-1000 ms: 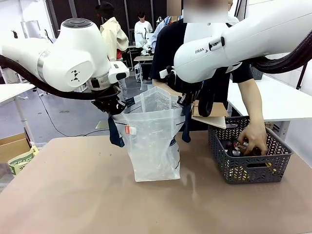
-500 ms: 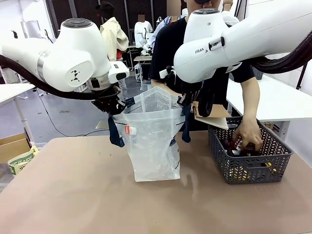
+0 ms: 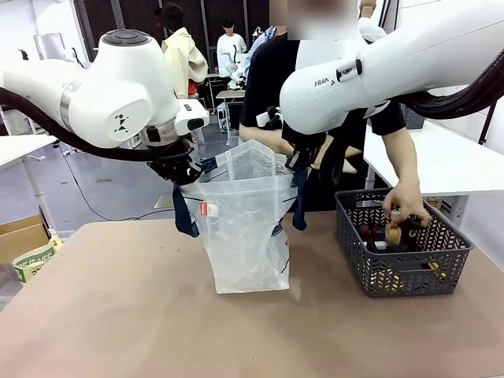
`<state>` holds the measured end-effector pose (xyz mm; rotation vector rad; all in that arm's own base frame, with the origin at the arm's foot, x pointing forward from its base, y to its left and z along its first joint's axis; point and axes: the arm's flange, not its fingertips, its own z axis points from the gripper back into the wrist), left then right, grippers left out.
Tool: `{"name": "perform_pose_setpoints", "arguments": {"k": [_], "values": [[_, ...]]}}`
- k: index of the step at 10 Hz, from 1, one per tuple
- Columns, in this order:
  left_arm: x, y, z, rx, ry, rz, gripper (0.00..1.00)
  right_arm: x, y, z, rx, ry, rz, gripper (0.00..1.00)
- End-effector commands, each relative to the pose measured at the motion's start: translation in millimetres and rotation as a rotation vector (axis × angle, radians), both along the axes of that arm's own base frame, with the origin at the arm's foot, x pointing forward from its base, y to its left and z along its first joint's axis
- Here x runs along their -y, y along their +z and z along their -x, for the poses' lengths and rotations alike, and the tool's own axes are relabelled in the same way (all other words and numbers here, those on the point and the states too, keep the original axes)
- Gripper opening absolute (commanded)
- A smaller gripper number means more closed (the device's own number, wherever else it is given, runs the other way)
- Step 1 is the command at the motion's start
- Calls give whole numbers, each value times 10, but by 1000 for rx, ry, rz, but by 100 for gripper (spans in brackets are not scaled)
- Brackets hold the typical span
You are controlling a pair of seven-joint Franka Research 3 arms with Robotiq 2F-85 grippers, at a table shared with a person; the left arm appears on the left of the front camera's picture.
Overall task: Transfer purchased items from the store into the shopping bag.
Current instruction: Move the Reusable shopping bag to the right side of the table.
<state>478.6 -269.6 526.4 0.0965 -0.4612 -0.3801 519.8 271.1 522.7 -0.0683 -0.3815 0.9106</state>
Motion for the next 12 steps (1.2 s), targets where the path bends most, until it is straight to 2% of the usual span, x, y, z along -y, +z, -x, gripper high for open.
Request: {"name": "perform_pose_setpoints", "arguments": {"k": [1, 7, 12], "values": [[-77, 46, -10, 24, 7, -4, 0, 57, 8, 34, -1, -10, 7, 0], [-107, 25, -21, 2, 16, 15, 0, 77, -30, 41, -14, -32, 0, 0], [-50, 21, -21, 3, 11, 5, 0, 18, -18, 6, -14, -4, 8, 0]]}}
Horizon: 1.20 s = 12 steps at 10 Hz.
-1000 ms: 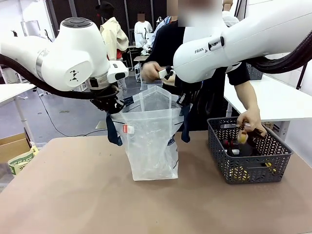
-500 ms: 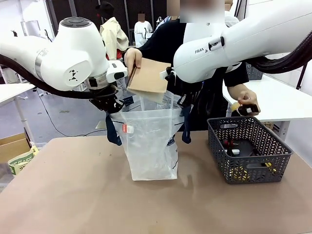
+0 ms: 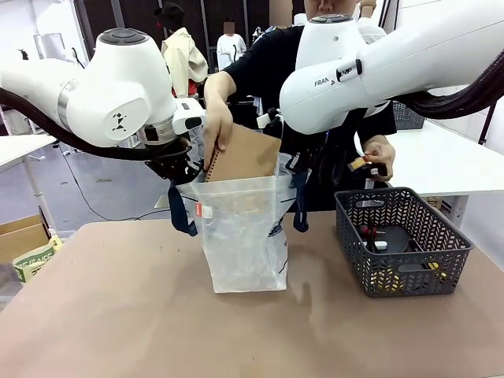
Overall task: Transfer purchased items from the store into the shopping bag.
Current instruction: Move the Reusable shopping bag to the right side of the table.
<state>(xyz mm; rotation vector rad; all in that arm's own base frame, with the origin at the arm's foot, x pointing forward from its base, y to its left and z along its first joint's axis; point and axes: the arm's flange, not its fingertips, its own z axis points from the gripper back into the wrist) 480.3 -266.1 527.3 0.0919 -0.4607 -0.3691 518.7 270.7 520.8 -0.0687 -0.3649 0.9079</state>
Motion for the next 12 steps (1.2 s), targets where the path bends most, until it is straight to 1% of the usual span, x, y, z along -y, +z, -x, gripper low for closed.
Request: {"name": "perform_pose_setpoints", "arguments": {"k": [1, 12], "values": [[-15, 12, -4, 4, 1, -2, 0, 14, 1, -5, 0, 0, 1, 0], [-15, 12, -4, 4, 1, -2, 0, 14, 1, -5, 0, 0, 1, 0]]}}
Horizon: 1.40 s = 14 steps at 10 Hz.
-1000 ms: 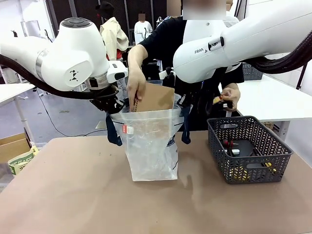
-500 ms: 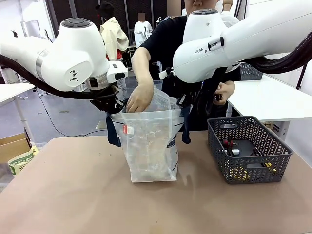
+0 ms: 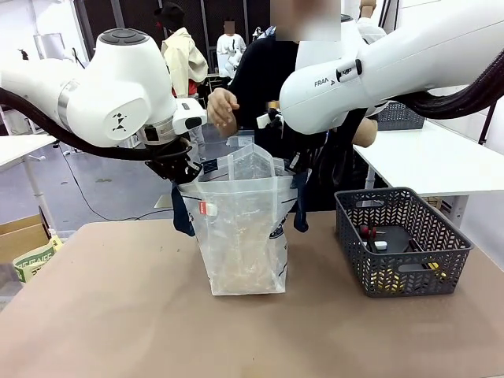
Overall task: Transfer purchased items from the store into the shopping bag.
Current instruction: Move the Reusable shopping bag to the right side of the table.
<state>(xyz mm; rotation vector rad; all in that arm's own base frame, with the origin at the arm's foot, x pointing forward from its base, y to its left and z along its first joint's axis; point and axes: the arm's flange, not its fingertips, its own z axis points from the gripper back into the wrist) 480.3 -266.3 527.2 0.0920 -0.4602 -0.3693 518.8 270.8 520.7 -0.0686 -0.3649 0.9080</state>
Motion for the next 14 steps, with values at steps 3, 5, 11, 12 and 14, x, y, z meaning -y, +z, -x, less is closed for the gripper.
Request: {"name": "perform_pose_setpoints", "arguments": {"k": [3, 5, 11, 12, 14], "values": [[-17, 13, -3, 4, 1, -2, 0, 15, 2, -4, 0, 0, 1, 0], [-17, 13, -3, 4, 1, -2, 0, 15, 2, -4, 0, 0, 1, 0], [-17, 13, -3, 4, 1, -2, 0, 15, 2, -4, 0, 0, 1, 0], [-17, 13, -3, 4, 1, -2, 0, 15, 2, -4, 0, 0, 1, 0], [-17, 13, -3, 4, 1, -2, 0, 15, 2, -4, 0, 0, 1, 0]]}}
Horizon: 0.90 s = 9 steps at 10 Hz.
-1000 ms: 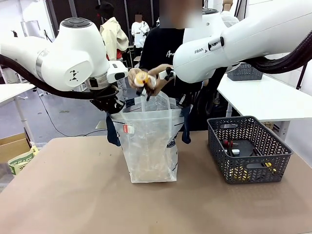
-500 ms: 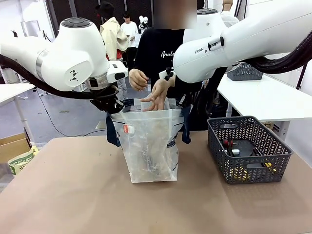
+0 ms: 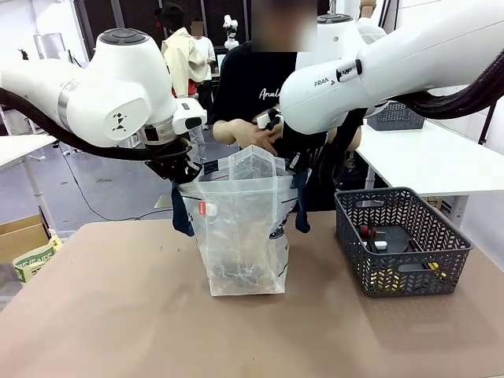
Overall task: Transfer purchased items from the store into the shopping bag.
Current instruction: Move the Reusable shopping bag to the right side of the table.
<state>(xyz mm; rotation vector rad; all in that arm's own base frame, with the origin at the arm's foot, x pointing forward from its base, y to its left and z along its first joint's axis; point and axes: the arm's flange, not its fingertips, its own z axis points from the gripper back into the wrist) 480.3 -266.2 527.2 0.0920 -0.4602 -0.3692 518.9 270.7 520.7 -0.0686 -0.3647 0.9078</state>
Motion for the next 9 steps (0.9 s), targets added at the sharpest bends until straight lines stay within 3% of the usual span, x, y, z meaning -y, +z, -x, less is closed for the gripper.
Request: {"name": "perform_pose_setpoints", "arguments": {"k": [1, 9], "values": [[-16, 13, -3, 4, 1, -2, 0, 14, 2, -3, 1, 0, 1, 0], [-16, 13, -3, 4, 1, -2, 0, 14, 2, -3, 1, 0, 1, 0]]}}
